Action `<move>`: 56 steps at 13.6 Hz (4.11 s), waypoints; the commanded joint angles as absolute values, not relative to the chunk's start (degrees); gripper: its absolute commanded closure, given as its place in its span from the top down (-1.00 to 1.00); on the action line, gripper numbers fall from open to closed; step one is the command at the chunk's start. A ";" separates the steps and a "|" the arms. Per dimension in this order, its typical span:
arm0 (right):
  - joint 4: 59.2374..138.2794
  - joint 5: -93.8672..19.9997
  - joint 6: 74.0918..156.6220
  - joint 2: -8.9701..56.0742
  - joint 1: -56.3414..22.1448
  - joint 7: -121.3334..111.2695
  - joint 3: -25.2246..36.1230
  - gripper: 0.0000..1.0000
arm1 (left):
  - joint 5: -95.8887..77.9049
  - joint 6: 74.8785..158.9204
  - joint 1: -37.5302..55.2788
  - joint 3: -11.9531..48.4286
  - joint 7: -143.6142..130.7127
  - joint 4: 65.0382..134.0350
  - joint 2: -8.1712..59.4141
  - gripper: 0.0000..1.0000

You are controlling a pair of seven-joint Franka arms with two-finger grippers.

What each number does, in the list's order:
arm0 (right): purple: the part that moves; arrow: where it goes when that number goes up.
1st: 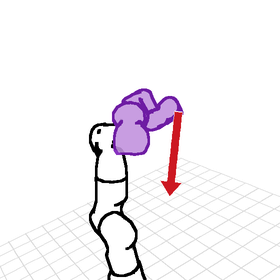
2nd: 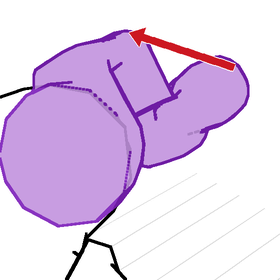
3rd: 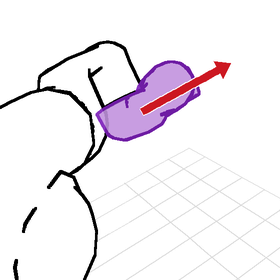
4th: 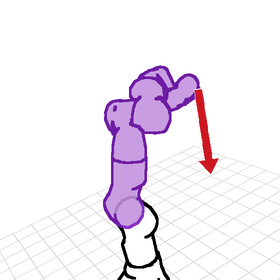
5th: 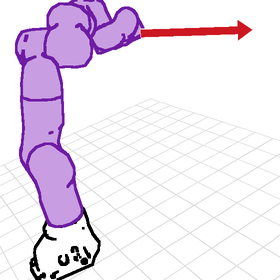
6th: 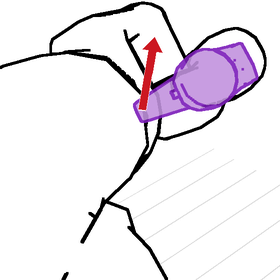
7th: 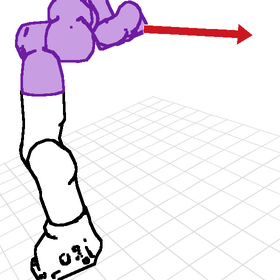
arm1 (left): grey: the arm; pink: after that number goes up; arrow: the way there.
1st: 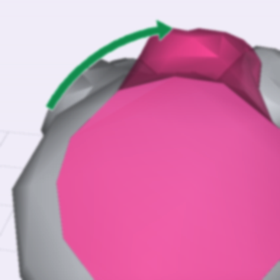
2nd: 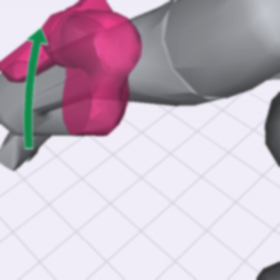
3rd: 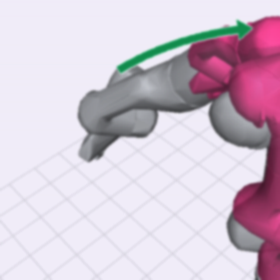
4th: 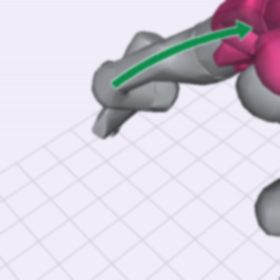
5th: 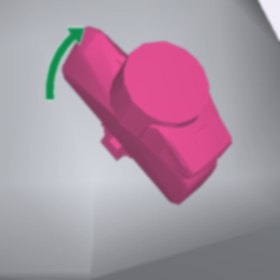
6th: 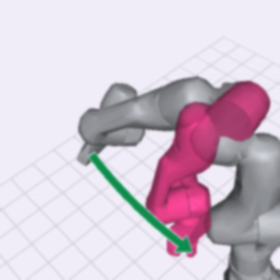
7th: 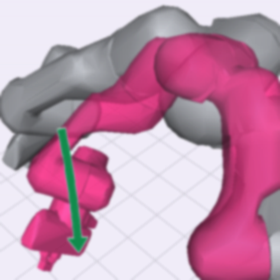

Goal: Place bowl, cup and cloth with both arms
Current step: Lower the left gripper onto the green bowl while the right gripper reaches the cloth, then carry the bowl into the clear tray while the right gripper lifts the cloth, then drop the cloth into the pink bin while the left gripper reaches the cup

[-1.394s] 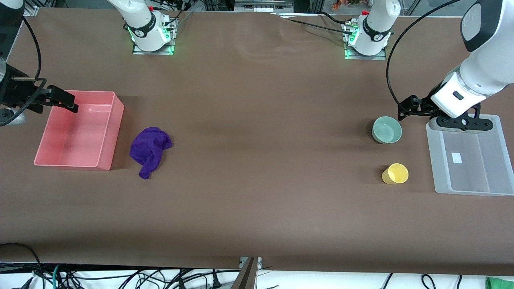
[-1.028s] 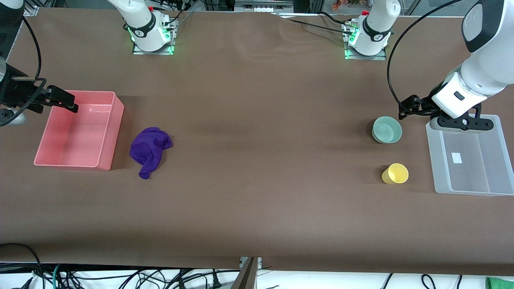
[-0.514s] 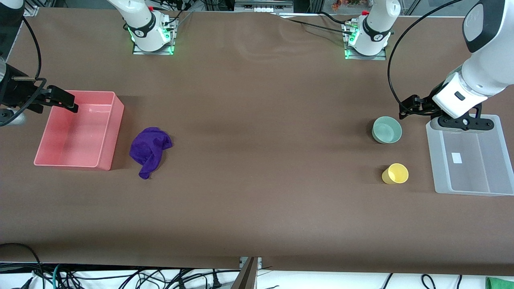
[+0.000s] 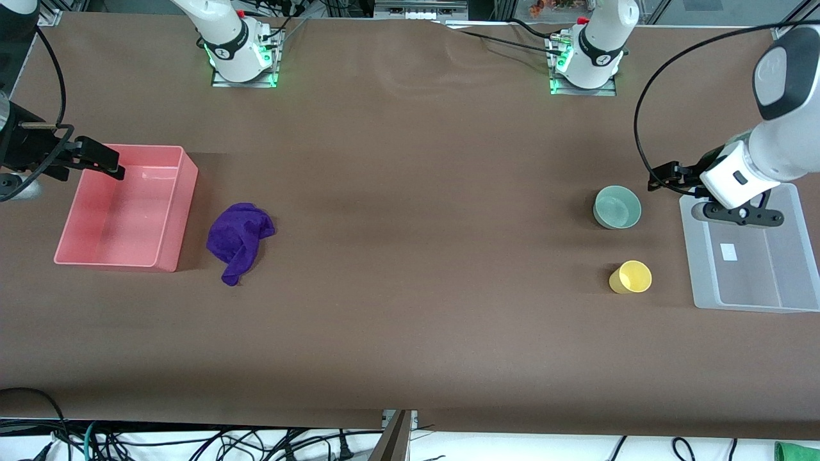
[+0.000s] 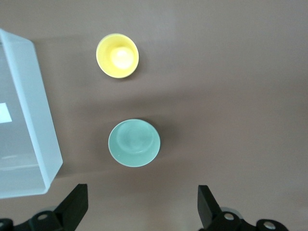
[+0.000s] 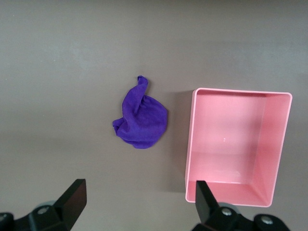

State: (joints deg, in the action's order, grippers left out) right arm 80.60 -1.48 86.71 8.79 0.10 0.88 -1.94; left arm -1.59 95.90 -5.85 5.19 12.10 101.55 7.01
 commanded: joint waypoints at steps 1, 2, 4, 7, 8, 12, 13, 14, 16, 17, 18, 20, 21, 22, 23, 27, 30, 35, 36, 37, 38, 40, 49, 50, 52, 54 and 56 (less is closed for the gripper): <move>80.51 -2.46 86.92 8.70 0.44 0.09 -2.20 1.00 | 3.23 95.27 -7.64 5.54 29.47 101.86 9.83 1.00; 81.03 -2.11 87.45 8.70 0.18 0.52 -2.28 1.00 | 3.43 95.27 -7.82 5.54 33.71 102.04 10.63 1.00; 81.56 -2.02 88.06 9.75 0.09 0.44 -2.55 1.00 | 3.52 97.19 -7.91 5.54 37.16 104.40 11.25 1.00; 88.74 -2.11 92.09 12.56 -0.61 0.53 -2.90 1.00 | 4.22 110.25 -8.00 5.45 45.58 111.86 13.53 1.00; 91.03 -2.11 95.33 14.31 -0.88 1.22 -4.12 1.00 | 6.31 115.35 -8.17 5.54 48.31 113.97 14.93 1.00; 102.18 -2.02 110.26 17.40 -0.88 1.49 -4.75 1.00 | 8.69 129.16 -8.97 5.80 52.56 118.99 21.00 1.00; 105.78 -2.02 114.83 17.49 -0.88 1.67 -4.75 1.00 | 10.79 132.77 -8.96 5.80 52.65 120.57 21.79 1.00; 109.13 -2.02 119.14 17.58 -0.88 2.10 -4.75 1.00 | 11.59 135.50 -9.14 5.89 52.65 122.06 22.49 1.00; 114.32 -2.02 126.00 18.71 -0.97 2.81 -4.75 1.00 | 11.69 138.51 -9.14 5.98 52.65 124.97 22.76 0.76; 116.26 -2.02 128.82 19.42 -1.05 2.81 -4.83 1.00 | 11.69 138.60 -9.14 6.15 52.65 125.59 22.76 0.39; 117.85 -2.02 131.37 20.03 -1.05 2.81 -4.75 1.00 | 11.69 138.60 -9.05 6.15 52.73 125.60 22.76 -0.06; 119.79 -1.93 134.81 21.70 -1.66 2.81 -4.75 1.00 | 11.69 138.60 -8.96 6.33 52.73 125.51 22.76 -1.00; 119.79 -1.93 135.52 22.58 -2.19 2.81 -4.75 1.00 | 11.69 138.60 -8.88 6.33 52.82 125.51 22.68 -1.00; 119.79 -1.93 136.14 23.37 -2.37 2.81 -4.75 1.00 | 11.69 138.60 -8.96 6.33 53.52 125.33 22.59 -1.00; 119.79 -1.93 136.75 24.25 -2.98 2.81 -4.75 1.00 | 11.69 138.52 -8.96 6.33 55.18 125.07 22.50 -1.00; 120.15 -1.93 138.87 26.02 -3.69 2.90 -4.75 -0.36 | 11.60 136.25 -9.40 6.33 60.46 124.02 19.53 -1.00; 119.88 -1.93 138.78 26.02 -3.78 2.81 -4.75 -1.00 | 11.60 119.95 -11.50 6.06 64.32 113.43 18.37 -1.00; 115.69 -1.85 132.49 22.86 -3.34 2.02 -4.22 -1.00 | 11.69 110.83 -20.11 4.48 76.61 96.44 22.66 -1.00; 112.18 -1.76 126.71 21.98 -3.08 1.59 -3.96 -1.00 | 11.78 110.92 -21.95 4.40 78.38 93.89 24.94 -1.00; 107.54 -1.67 119.60 21.54 -2.73 1.41 -3.26 -1.00 | 11.78 111.35 -24.15 4.39 79.70 91.17 28.18 -1.00; 102.79 -1.15 112.66 21.19 -2.55 -0.07 -1.69 -1.00 | 11.60 111.62 -26.43 4.39 80.67 88.27 32.04 -1.00; 95.57 0.08 101.21 20.92 -2.46 -6.12 2.26 -1.00 | 11.60 114.06 -29.00 4.39 81.56 83.95 38.29 -1.00; 99.03 1.05 98.69 21.09 -1.93 -25.22 20.82 -1.00 | 10.64 113.23 -28.75 6.41 80.08 84.29 35.01 1.00; 101.05 1.05 100.09 21.09 -1.85 -25.22 21.44 -1.00 | 10.63 111.29 -28.04 7.81 78.24 84.37 32.54 1.00; 105.88 1.05 103.78 21.09 -1.67 -25.14 21.97 -1.00 | 10.63 108.29 -27.42 11.67 69.14 84.37 30.59 1.00; 109.67 0.97 107.56 21.18 -1.58 -25.14 22.24 -1.00 | 10.72 108.19 -27.25 16.24 55.36 84.37 30.76 1.00; 111.09 0.97 109.51 21.44 -1.58 -25.05 22.41 -0.66 | 10.63 108.80 -24.02 17.93 41.29 84.46 32.68 1.00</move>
State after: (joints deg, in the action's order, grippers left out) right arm 108.74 0.25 107.71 22.83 -1.30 -24.87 22.06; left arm 10.52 107.99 -26.16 16.99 51.85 83.64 30.86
